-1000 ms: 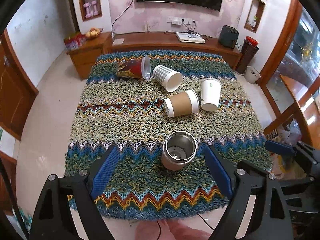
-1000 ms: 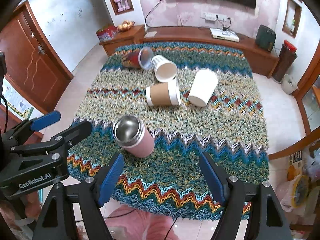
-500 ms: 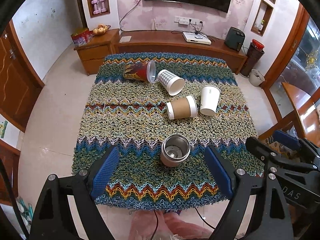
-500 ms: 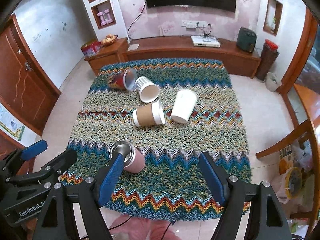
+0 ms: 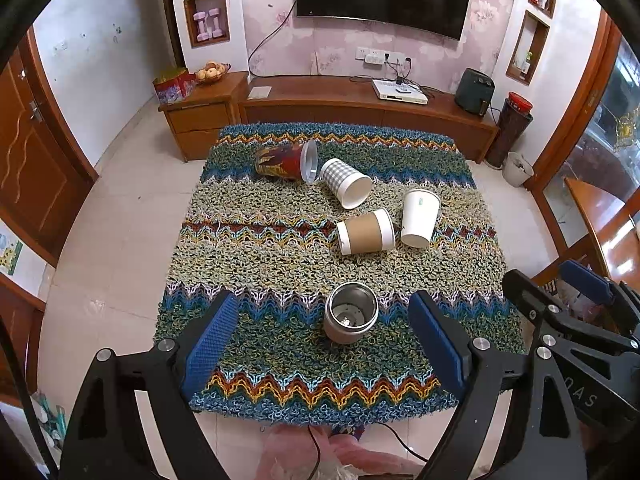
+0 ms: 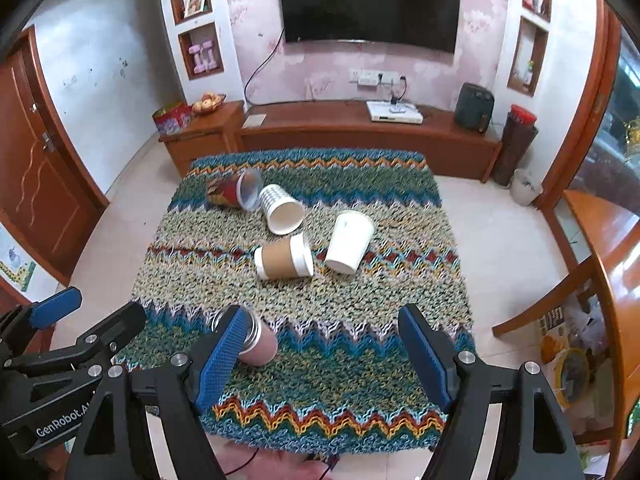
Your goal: Flip cup upright
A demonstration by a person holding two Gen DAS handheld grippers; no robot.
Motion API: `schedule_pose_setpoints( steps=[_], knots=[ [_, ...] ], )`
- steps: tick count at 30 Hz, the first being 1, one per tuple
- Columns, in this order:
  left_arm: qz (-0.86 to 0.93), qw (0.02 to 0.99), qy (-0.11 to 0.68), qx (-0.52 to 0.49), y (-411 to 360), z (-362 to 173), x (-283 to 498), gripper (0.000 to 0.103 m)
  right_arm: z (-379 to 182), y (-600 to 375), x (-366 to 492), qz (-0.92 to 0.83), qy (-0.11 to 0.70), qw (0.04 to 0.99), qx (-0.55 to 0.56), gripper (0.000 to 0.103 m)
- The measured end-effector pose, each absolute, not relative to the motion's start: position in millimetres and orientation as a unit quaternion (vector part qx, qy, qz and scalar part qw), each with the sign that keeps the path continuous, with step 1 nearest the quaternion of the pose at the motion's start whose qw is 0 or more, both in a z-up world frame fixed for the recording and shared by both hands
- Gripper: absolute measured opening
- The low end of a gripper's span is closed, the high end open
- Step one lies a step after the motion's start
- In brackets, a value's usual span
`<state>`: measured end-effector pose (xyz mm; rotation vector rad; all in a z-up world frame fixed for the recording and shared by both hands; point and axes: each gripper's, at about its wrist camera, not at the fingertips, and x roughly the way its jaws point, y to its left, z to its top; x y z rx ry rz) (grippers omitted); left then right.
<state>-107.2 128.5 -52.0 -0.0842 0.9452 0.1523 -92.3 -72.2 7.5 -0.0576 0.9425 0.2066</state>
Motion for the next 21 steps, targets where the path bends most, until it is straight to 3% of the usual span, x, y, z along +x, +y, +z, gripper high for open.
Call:
schedule_pose_setpoints(
  steps=[21],
  knots=[
    [0.074, 0.890, 0.450, -0.027, 128.4, -44.1, -86.2, 0.089, 18.8, -70.4, -76.8, 0.068, 0.436, 0.897, -0.030, 0.078]
  ],
)
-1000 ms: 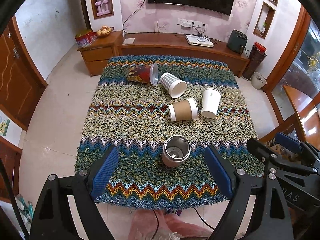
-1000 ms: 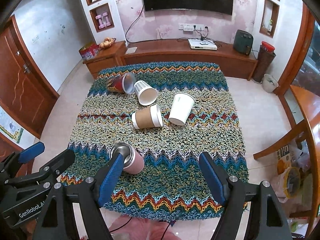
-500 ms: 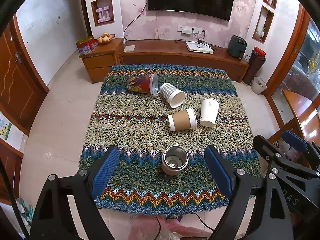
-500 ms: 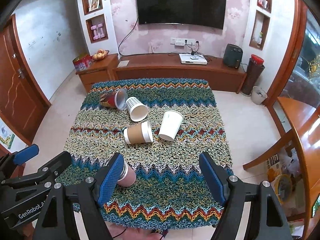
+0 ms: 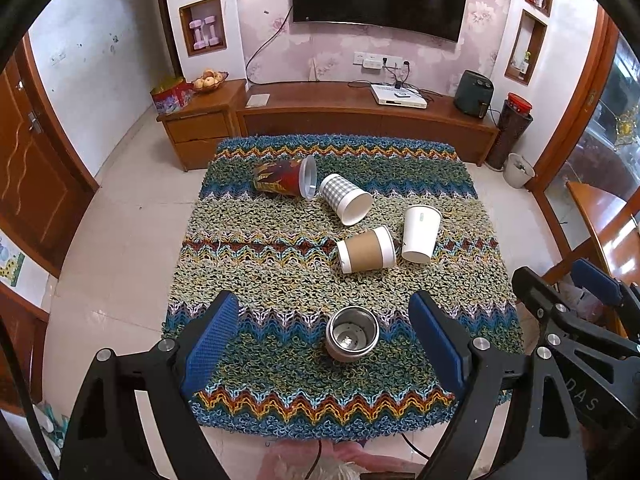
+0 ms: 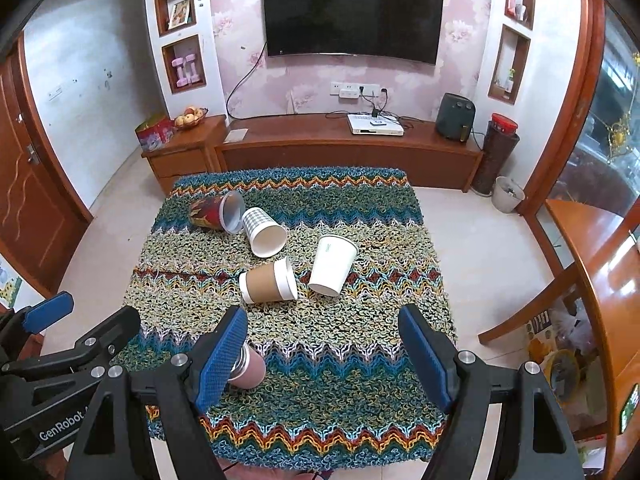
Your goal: Flip cup upright
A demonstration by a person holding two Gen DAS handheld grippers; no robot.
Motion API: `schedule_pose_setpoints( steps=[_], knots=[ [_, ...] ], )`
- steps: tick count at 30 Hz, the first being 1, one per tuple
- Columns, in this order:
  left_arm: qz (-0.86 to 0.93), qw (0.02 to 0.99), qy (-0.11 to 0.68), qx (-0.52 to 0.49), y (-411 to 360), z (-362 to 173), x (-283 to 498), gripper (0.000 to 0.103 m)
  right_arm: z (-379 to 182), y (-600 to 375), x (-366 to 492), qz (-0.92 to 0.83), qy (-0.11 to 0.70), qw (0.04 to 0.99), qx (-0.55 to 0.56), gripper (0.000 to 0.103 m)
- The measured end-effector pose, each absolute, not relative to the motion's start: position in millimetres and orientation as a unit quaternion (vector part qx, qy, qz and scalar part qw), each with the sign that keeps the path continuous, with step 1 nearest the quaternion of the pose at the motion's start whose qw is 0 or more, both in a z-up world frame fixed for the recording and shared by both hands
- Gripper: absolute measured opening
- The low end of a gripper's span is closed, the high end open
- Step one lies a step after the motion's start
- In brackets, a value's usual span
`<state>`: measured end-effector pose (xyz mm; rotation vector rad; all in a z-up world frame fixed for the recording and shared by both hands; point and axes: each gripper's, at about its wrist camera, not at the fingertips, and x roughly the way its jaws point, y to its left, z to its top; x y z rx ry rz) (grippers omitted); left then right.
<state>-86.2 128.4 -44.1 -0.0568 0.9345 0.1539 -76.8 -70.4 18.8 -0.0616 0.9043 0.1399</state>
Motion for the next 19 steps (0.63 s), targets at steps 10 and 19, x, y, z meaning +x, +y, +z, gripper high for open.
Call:
schedule_pose_setpoints(
  steps=[10, 19],
  knots=[
    [0.079, 0.887, 0.454, -0.029, 129.5, -47.7, -77.9, 0.089, 18.0, -70.0, -69.3, 0.067, 0.435, 0.897, -0.031, 0.078],
    [0.079, 0.887, 0.455, -0.027, 125.8, -49.3, -74.5, 0.089, 16.9, -72.1, -64.5, 0.063, 0.435, 0.898, -0.031, 0.078]
  ],
)
